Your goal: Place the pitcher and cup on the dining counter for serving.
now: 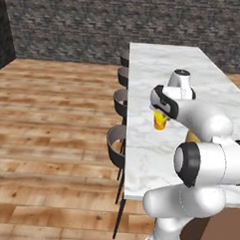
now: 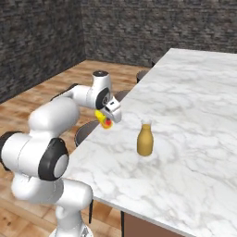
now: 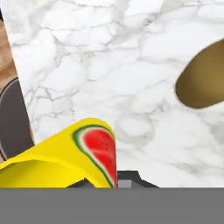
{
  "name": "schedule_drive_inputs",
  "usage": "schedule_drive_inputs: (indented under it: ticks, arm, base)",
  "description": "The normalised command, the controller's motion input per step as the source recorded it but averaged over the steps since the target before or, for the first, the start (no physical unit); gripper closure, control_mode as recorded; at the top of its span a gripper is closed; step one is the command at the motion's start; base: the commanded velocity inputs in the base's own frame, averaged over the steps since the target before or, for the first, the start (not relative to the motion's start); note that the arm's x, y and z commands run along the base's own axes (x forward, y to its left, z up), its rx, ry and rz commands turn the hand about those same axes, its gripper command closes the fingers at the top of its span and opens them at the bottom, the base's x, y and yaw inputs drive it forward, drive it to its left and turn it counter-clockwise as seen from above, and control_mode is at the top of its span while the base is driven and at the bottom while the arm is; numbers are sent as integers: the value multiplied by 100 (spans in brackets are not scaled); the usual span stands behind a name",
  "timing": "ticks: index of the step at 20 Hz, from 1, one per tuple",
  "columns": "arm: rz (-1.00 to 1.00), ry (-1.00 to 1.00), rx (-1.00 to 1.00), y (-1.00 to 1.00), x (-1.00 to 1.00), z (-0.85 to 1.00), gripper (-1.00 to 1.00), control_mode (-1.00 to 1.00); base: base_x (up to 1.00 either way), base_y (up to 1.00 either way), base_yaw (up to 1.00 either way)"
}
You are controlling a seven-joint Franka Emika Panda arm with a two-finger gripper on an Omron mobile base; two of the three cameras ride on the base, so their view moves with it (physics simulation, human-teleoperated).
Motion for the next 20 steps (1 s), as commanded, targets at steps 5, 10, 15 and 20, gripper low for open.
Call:
schedule_drive_inputs:
  ticks: [5,10,15,20]
  arm:
    - [-38,8,10,0,49,-25,100,-100]
    - [-10,5,3,0,2,-3,100,-100]
    - [-9,10,0,0,10,-48,100,-100]
    - [-10,4,0,0,3,-41,100,-100]
  base:
    - [0,0,0]
    - [0,0,0]
    - [0,0,0]
    - [0,0,0]
